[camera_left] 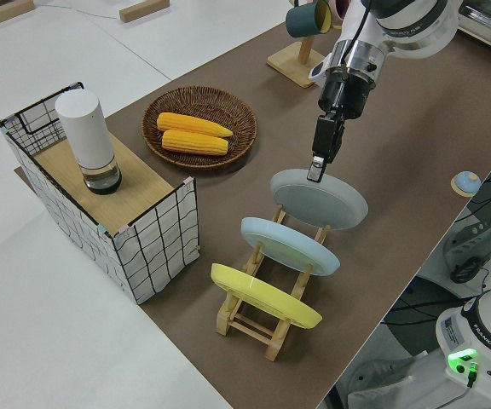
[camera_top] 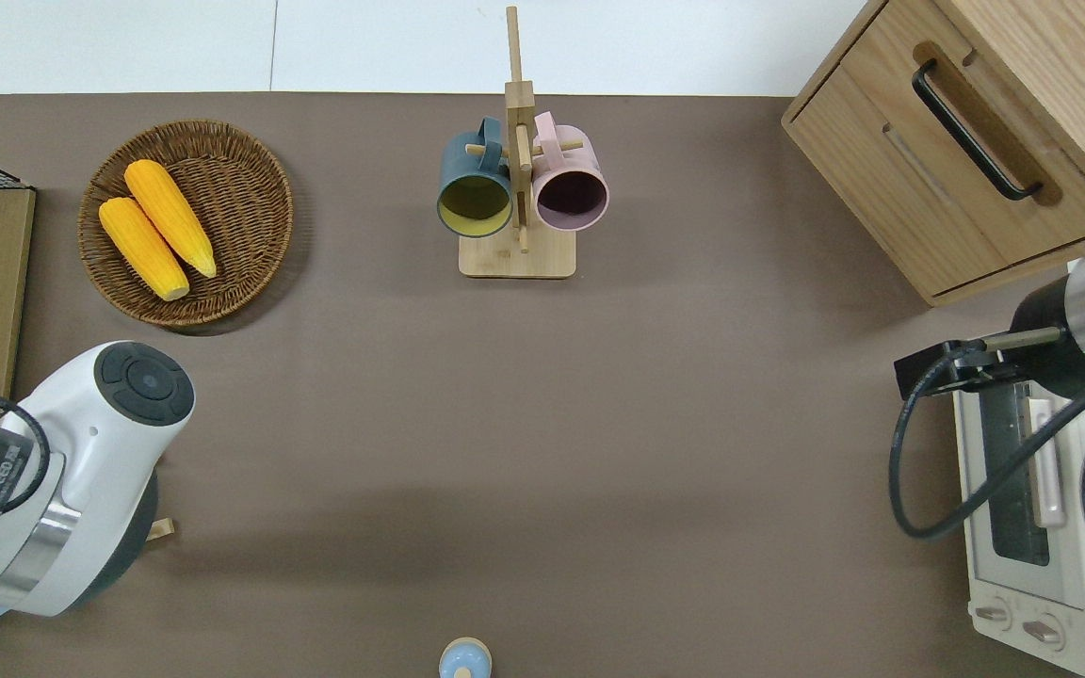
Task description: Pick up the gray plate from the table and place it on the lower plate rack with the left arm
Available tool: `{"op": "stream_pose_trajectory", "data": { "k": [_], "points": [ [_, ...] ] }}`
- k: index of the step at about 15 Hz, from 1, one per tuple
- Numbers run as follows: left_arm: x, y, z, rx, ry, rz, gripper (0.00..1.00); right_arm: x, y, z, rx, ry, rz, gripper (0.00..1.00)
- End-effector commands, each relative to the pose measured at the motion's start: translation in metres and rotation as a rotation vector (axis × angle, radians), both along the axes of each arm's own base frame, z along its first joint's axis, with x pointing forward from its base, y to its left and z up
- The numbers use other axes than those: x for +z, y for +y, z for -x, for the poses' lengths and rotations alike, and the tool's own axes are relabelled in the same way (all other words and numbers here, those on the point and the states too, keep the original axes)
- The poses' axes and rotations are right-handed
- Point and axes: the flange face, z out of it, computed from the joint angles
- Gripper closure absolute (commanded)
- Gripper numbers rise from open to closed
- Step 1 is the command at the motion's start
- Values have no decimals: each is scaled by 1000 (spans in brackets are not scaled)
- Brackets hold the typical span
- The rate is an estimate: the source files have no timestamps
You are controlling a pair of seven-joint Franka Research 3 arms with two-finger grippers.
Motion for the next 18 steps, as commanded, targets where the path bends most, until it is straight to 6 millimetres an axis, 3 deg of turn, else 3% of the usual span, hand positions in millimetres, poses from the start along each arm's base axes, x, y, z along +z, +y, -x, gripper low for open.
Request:
{"op": "stream_pose_trajectory", "data": {
  "k": [1, 7, 14, 16, 18],
  "points": [
    [-22, -14, 4, -9, -8, -34, 1000, 4, -3, 2, -16, 1, 8, 17],
    [-41, -21, 0, -14, -1, -26, 1000, 4, -2, 2, -15, 1, 8, 17],
    [-44, -16, -6, -27, -12, 3, 949, 4, -2, 2, -15, 1, 8, 17],
    [-43, -16, -7, -28, -10, 4, 784, 3, -2, 2, -15, 2, 8, 17],
    [-43, -15, -7, -28, -8, 6, 471, 4, -2, 2, -15, -1, 9, 17]
  ]
}}
